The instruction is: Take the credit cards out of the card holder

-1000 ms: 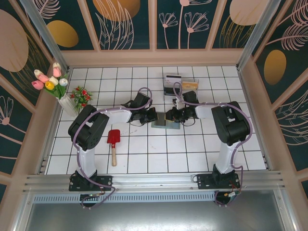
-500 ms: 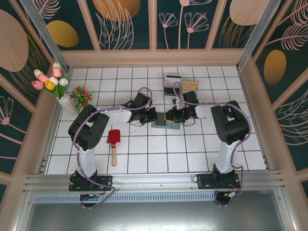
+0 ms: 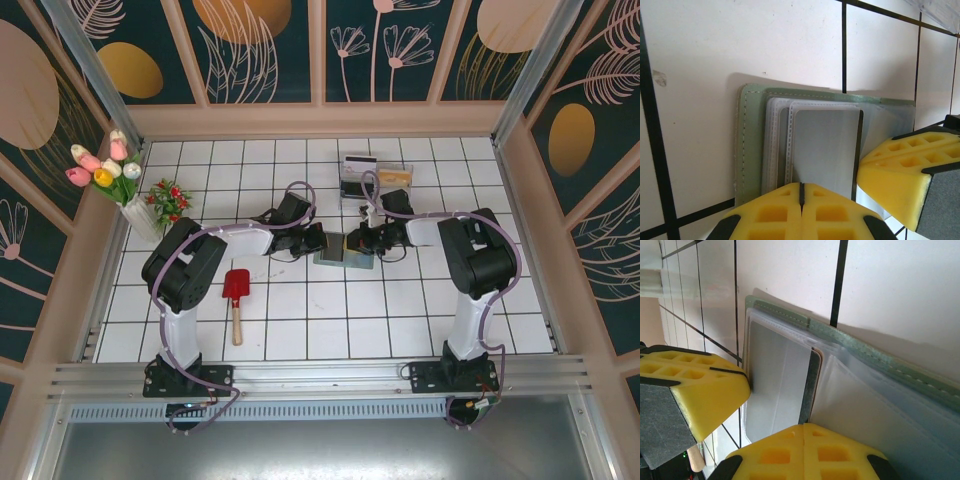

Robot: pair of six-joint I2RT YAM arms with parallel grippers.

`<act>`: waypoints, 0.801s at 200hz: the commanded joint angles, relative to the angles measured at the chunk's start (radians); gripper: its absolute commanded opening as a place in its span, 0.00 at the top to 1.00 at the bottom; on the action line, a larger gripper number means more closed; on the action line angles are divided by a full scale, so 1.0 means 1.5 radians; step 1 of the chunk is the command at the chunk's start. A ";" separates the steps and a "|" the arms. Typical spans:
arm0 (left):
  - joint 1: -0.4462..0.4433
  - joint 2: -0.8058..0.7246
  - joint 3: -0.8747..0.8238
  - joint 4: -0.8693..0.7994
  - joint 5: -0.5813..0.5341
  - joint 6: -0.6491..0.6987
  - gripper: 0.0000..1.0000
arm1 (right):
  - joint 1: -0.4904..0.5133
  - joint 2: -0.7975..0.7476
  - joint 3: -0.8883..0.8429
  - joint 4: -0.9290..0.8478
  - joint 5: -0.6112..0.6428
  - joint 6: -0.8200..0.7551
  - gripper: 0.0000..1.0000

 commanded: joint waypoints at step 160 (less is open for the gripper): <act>0.000 0.017 -0.037 -0.037 -0.051 0.004 0.93 | 0.014 -0.076 -0.053 0.042 0.030 0.125 0.76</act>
